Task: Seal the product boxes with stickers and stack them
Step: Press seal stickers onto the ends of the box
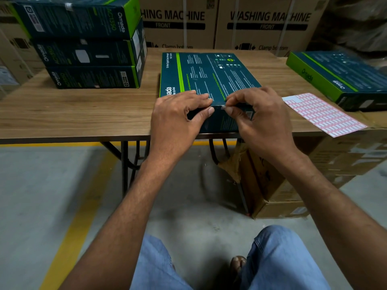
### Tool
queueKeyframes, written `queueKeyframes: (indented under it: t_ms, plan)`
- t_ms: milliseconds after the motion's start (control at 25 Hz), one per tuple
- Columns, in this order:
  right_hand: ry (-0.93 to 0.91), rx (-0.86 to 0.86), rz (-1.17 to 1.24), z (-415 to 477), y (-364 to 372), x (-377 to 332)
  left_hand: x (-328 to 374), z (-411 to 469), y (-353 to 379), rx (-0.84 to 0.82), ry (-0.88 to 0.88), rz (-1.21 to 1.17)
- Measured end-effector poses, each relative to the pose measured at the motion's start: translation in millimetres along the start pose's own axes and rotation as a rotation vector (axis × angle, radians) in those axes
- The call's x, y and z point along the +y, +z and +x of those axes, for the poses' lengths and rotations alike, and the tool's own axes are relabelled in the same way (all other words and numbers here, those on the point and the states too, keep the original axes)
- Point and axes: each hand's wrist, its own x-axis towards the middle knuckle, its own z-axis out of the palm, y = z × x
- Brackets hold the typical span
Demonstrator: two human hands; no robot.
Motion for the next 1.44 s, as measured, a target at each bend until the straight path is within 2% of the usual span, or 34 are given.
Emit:
queueKeyframes:
  t_ms: [960,1200,1440]
  plan:
    - [0.006,-0.070,-0.037,11,-8,-3,-2,0,1,0.012,0.017,0.000]
    - [0.237,-0.196,0.179,31,-18,-7,-3,0,0,0.004,0.017,-0.001]
    - [0.269,-0.152,0.242,27,-16,-2,-5,1,1,0.001,0.008,-0.016]
